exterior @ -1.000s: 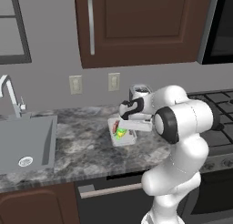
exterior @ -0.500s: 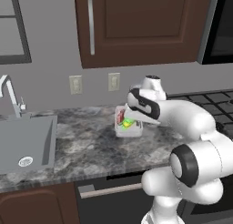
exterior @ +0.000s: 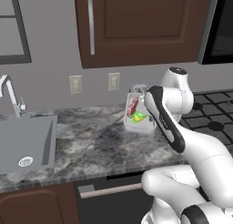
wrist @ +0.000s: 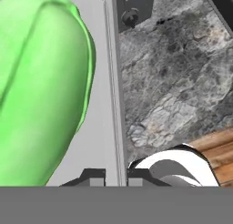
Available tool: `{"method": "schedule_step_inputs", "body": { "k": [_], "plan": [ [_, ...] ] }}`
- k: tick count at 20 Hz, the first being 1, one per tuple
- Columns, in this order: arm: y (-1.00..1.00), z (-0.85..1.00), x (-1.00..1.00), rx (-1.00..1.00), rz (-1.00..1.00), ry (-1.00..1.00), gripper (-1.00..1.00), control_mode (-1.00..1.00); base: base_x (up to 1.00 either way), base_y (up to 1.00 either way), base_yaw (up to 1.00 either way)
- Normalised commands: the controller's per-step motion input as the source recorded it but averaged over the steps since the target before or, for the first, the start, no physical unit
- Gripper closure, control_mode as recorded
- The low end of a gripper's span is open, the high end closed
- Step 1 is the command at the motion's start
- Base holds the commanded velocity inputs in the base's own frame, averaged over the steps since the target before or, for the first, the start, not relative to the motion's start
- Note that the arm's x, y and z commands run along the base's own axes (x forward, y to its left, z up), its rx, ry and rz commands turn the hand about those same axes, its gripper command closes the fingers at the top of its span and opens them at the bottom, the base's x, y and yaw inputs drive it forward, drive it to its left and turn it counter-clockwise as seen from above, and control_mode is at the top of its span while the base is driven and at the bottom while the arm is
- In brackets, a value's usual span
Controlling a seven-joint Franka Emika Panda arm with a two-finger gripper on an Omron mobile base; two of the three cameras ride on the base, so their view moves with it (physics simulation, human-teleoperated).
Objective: Place the tupperware on the top shelf of the fridge. Make space for the tupperware among the existing items by rearranging them on the shelves if needed. Close the fridge door when finished.
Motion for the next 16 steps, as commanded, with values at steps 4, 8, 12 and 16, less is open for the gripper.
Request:
{"method": "schedule_step_inputs", "body": {
  "k": [4, 8, 12, 16],
  "plan": [
    [0.00, 0.61, -0.51, -0.01, -0.03, -0.16, 1.00, -1.00, 0.00, 0.00, 0.00],
    [0.00, 0.69, -0.34, -0.02, -0.04, -0.04, 1.00, -1.00, 0.00, 0.00, 0.00],
    [0.00, 0.37, -0.05, 0.00, -0.01, 0.00, 1.00, 1.00, 0.00, 0.00, 0.00],
    [0.00, 0.00, 0.00, 0.00, 0.00, 0.00, 1.00, 1.00, 0.00, 0.00, 0.00]
  ]
}}
